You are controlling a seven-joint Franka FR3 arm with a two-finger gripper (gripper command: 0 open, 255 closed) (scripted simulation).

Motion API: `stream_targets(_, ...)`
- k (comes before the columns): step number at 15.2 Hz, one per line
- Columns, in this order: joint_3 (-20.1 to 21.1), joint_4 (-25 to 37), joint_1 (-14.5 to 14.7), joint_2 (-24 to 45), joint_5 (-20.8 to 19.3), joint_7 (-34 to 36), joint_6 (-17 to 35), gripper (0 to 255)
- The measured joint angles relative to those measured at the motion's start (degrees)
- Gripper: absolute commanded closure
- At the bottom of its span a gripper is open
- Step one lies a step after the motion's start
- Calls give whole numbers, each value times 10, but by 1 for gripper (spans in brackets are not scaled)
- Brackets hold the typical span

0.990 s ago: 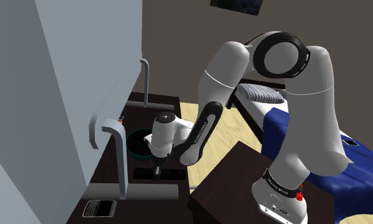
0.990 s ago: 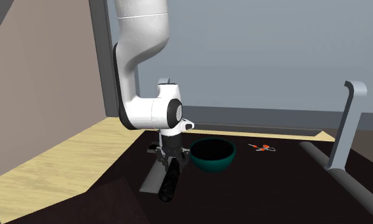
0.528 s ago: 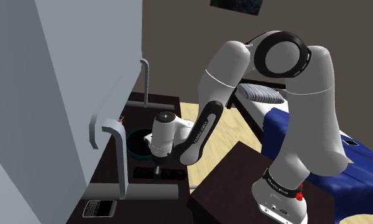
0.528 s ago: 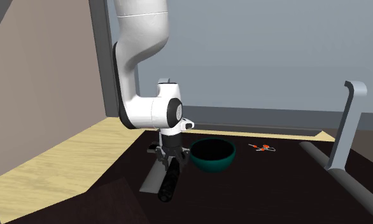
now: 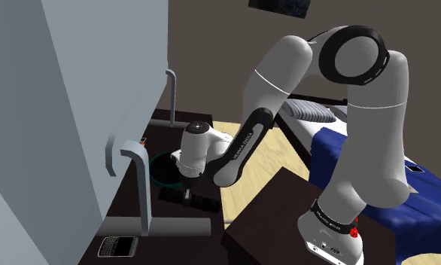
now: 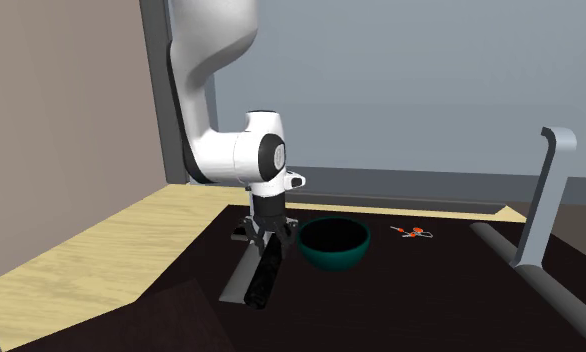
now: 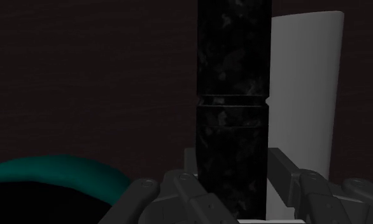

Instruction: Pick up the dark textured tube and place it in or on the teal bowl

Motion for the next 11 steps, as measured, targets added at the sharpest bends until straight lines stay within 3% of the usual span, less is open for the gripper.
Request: stream_targets(11, 39, -15, -27, -88, 48, -37, -72, 255)
